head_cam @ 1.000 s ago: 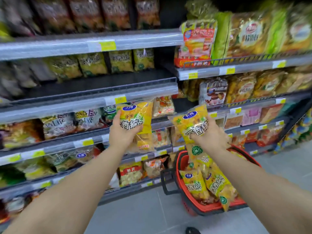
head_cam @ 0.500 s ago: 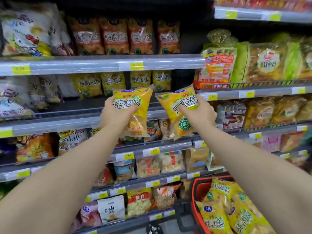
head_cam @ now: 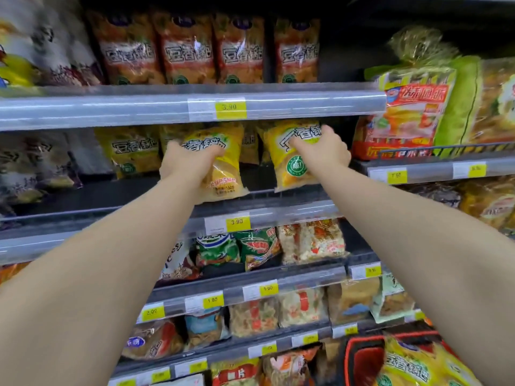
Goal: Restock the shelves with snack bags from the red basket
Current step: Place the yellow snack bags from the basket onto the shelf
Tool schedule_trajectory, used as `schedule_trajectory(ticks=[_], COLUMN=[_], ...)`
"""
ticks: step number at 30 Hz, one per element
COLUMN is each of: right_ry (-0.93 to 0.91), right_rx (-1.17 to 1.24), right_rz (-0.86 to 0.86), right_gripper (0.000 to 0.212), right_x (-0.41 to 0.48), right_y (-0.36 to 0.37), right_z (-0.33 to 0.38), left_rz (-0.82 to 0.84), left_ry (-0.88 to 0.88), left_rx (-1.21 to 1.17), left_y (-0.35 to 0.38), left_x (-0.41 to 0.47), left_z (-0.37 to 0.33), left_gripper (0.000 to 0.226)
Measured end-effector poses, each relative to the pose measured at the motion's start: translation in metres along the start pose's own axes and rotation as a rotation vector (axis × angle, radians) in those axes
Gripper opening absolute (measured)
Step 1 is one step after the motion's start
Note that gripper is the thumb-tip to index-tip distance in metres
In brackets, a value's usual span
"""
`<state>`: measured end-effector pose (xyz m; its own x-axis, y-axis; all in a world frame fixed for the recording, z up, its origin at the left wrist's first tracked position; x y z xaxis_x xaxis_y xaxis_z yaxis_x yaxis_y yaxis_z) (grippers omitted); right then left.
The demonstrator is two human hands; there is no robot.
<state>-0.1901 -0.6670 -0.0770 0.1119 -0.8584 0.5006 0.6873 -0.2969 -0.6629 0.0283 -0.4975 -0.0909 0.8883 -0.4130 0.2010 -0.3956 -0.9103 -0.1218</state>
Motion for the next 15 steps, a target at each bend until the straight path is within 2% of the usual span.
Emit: schedule_trajectory(ticks=[2,7,11,15], right_ry=[0.032,0.073,0.102,0.11], right_rx=[0.054,0.097,0.118,0.191], right_rz=[0.02,0.068,0.084,0.021], right_gripper=[0.075,0.071,0.068,0.07], right_x=[0.008,0.034,0.058,0.084], right_y=[0.018,0.062,0.09,0.107], right_z=[0.003,0.004,-0.001,-0.007], left_rz=[-0.042,-0.001,-0.061,-0.059], left_ry=[-0.034,-0.029,0.048,0.051], left_rx=[-0.038,-0.041,0.143,0.165], left_y=[0.01,0.038,0.054,0.066], left_x=[0.011,0.036,0.058,0.08], left_z=[0.005,0.008,0.021,0.037], left_gripper=[0.097,0.079,0.087,0.099])
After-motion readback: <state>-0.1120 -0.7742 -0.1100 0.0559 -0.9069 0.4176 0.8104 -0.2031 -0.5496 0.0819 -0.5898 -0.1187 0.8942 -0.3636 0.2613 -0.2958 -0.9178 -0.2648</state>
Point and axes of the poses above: each hand's wrist, its own x-axis towards the middle knuckle, its own y-axis out of the palm, z = x × y, the point moved 4 cm from there along x, towards the middle knuckle, and after that the axes turned 9 degrees about -x, right-handed, at the moved point
